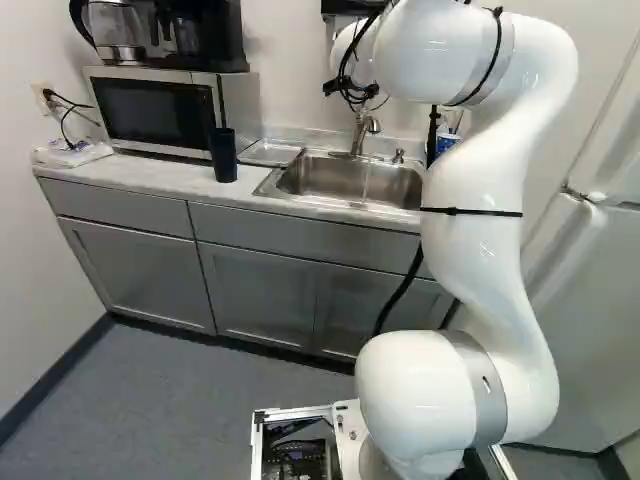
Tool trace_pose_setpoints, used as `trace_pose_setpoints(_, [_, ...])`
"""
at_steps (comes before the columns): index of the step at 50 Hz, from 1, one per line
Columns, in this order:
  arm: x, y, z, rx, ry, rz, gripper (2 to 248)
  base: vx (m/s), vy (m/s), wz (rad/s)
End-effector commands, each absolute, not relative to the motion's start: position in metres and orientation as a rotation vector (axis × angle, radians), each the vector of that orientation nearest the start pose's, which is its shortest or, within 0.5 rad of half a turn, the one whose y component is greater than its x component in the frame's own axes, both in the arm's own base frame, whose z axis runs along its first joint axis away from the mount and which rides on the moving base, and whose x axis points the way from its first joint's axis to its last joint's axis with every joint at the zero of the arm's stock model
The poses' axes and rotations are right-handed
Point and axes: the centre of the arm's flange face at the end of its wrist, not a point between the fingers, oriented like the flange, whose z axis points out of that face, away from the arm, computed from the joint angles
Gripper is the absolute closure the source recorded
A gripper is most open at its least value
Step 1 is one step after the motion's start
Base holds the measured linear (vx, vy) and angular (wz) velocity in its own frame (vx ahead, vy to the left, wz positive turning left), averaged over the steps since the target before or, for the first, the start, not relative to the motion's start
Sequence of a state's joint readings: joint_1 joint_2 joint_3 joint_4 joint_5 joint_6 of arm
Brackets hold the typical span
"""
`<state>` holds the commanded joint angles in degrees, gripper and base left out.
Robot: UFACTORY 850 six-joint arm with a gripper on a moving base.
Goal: Rinse the cup and place it in the tray
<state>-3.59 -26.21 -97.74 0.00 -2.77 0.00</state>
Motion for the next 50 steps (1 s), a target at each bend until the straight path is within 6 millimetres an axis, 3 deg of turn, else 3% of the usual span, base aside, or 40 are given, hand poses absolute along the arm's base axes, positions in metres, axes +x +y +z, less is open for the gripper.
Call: trace_pose_setpoints(50, [0.609,-0.079,0.693,-2.733,0.177,-1.672,3,0.0,0.0,0.0])
